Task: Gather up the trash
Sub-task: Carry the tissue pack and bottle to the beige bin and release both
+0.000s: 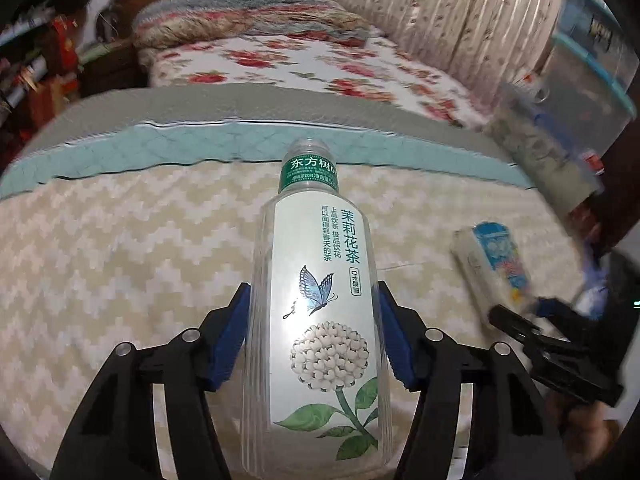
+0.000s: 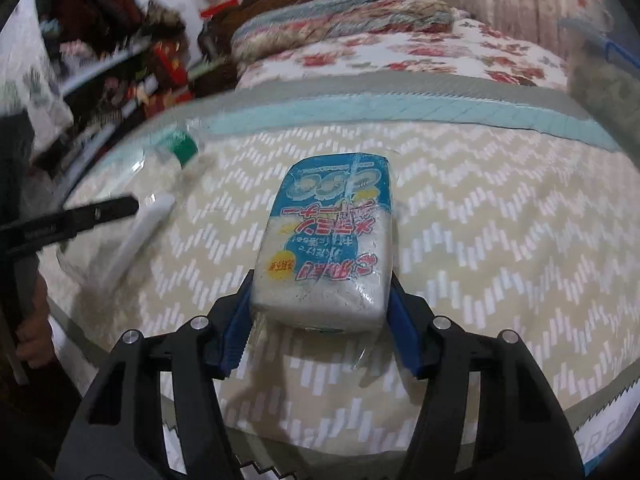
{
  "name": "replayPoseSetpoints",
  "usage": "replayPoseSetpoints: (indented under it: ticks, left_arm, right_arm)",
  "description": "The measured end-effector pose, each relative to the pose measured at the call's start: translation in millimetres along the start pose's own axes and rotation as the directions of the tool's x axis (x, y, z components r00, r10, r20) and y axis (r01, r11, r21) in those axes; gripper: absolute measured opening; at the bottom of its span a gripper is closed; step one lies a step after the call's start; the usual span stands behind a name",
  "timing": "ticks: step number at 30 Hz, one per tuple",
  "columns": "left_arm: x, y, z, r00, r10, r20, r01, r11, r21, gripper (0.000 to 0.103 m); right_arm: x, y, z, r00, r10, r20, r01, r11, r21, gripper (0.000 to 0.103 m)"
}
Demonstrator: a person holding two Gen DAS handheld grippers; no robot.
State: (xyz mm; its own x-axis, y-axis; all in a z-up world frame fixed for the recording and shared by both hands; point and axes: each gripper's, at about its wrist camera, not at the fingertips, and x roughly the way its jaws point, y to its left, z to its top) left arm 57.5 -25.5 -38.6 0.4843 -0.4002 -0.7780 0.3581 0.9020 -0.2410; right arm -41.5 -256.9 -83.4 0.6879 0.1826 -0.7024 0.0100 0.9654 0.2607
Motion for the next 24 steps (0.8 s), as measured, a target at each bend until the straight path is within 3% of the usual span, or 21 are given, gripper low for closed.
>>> replayPoseSetpoints:
  ticks: [5,11,16,24]
  left_arm:
    - [-3.2,-36.5,13.7,0.986,-0.169,-0.005,0.169,0.985,0.043,0.057]
    - [27.4,-119.3,35.2,0.942,-0.315,-0.116,0.329,0.935,0.13,0.057]
    - [66.4,-204.6,48.7,0.918,-0.327,-0.226,0.377,0.896,0.235,0.057]
    - [136.6,-386.2,66.9,0.856,-0.349,-0.382,0.49,0.784,0.381,0.058]
  right_arm:
    - [-20.2,-31.8,7.2,0.998,-0.008,0.068,0.002,0.996,0.088,0.061]
    - [-42.8,-98.3,1.9,0.992,-0.065,0.105,0.041,0.976,0.213,0.061]
    - [-76.2,-175.8,-10.5,0.981,-0.129,0.146,0.072,0.936,0.343,0.061]
    - [-136.7,-317.1,-29.6,0.947,-0.266,0.177,0.134,0.833,0.537,0.061]
